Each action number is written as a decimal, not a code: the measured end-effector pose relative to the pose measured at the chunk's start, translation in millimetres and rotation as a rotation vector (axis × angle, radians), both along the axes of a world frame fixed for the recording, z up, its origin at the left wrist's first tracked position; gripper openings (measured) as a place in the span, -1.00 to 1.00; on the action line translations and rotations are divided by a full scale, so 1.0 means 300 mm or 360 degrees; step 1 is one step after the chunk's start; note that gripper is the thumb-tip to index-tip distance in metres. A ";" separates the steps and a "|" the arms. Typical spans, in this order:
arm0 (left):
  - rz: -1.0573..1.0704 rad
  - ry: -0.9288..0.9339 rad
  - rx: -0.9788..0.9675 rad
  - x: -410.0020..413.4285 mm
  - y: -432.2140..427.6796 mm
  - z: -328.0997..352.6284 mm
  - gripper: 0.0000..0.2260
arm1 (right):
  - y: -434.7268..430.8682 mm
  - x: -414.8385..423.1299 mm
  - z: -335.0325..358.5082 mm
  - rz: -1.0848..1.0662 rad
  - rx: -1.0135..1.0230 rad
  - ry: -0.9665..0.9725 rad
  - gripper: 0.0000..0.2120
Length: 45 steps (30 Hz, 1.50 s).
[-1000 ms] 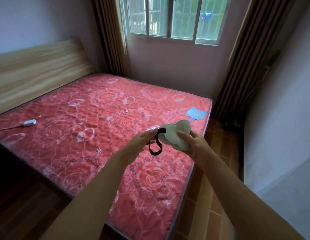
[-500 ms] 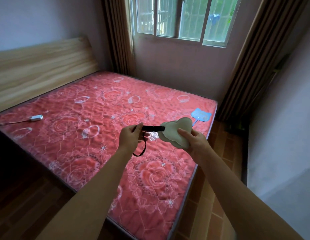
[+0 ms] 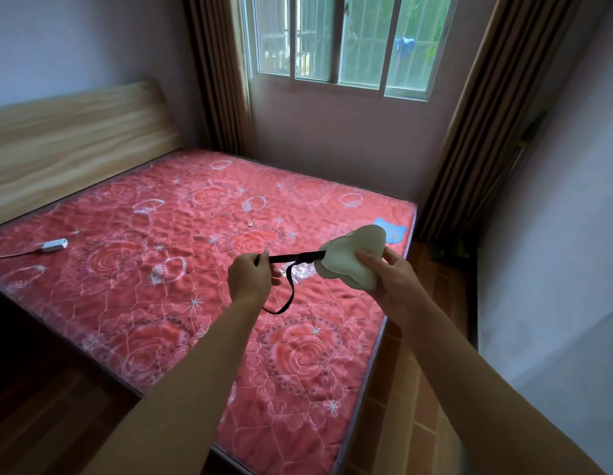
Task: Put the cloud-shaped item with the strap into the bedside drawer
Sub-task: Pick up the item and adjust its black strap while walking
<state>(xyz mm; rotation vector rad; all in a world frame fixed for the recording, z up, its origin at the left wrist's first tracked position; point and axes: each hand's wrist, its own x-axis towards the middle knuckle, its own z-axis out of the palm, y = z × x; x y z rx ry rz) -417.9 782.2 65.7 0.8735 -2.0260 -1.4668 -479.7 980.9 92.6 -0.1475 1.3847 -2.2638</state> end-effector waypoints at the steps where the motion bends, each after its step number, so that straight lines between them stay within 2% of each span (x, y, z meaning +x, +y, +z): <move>1: 0.0045 0.0009 0.0027 0.002 -0.009 -0.005 -0.67 | 0.003 0.000 0.002 -0.0028 -0.0022 0.0000 -0.58; 3: 0.0120 0.0020 0.0103 0.012 -0.036 -0.017 -0.67 | 0.006 -0.001 0.004 -0.0058 0.0012 0.0028 -0.46; 7: 0.0098 0.0036 0.0200 0.041 -0.062 -0.023 -0.72 | -0.025 0.020 -0.007 0.0050 0.0130 0.0087 -0.62; 17: -0.0040 0.0278 0.0635 0.184 -0.088 0.020 -0.80 | -0.162 0.074 -0.043 0.0295 0.0151 0.0006 -0.63; 22: -0.0070 0.0211 0.0800 0.299 -0.119 0.025 -0.75 | -0.281 0.124 -0.082 0.0464 0.0170 -0.0078 -0.62; 29: 0.0308 0.0263 0.0865 0.518 -0.213 0.023 -0.74 | -0.472 0.256 -0.134 0.0779 0.0289 -0.0086 -0.72; 33: 0.0406 0.0249 0.0750 0.654 -0.264 0.018 -0.78 | -0.591 0.343 -0.160 0.1002 0.0345 -0.0064 -0.74; 36: 0.0676 0.0318 0.0579 0.755 -0.301 0.024 -0.88 | -0.688 0.427 -0.162 0.1168 0.0360 -0.0034 -0.80; 40: 0.1014 0.0225 0.0460 0.906 -0.381 0.020 -0.82 | -0.810 0.537 -0.157 0.1268 0.0428 0.0020 -0.72; 45: 0.1255 0.0175 0.0429 1.075 -0.502 -0.005 -0.88 | -0.967 0.656 -0.165 0.1383 0.0487 0.0102 -0.64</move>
